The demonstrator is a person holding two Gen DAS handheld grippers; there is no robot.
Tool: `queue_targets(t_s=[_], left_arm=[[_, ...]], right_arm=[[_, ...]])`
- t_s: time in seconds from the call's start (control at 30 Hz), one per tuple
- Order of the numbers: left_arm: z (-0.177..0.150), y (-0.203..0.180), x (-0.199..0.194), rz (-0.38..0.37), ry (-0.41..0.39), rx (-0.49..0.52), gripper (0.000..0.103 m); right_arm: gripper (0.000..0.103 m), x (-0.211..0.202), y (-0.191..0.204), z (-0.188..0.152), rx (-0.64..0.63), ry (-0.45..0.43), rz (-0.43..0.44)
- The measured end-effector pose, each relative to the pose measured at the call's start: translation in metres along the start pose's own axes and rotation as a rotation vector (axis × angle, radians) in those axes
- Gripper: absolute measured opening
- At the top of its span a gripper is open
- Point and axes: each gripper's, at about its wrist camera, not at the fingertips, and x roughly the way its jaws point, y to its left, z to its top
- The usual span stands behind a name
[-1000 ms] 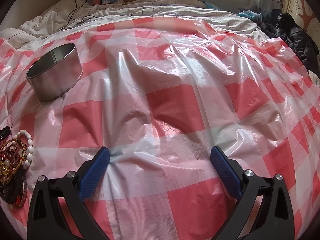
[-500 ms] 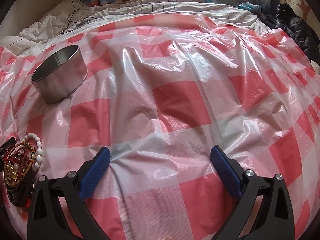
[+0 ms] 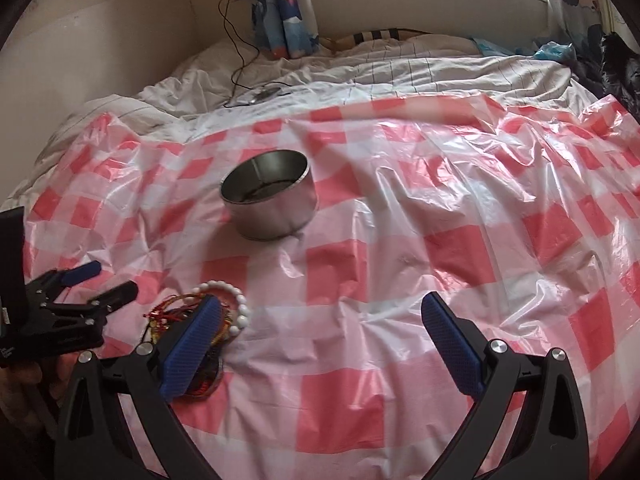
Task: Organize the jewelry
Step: 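Move both grippers toward the tangled bracelet pile, then close the left gripper on the red string bracelet in the pile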
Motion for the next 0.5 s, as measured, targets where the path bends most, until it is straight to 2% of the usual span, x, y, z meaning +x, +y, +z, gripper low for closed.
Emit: queue_targets(t_s=[0.17,0.37,0.5], left_arm=[[-0.002,-0.036,-0.008,-0.033,-0.007,0.110,0.096],[-0.005,-0.038,-0.011,-0.169,0.043,0.088,0.096],[-0.009,-0.047,-0.010,-0.177,0.057,0.123,0.095]], right_arm=[[0.096,-0.004,0.004,0.003,-0.006,-0.021,0.021],[0.096,0.001,-0.014,0.005,0.063,0.012,0.066],[0.096,-0.003,-0.016,0.006,0.074,0.005,0.082]])
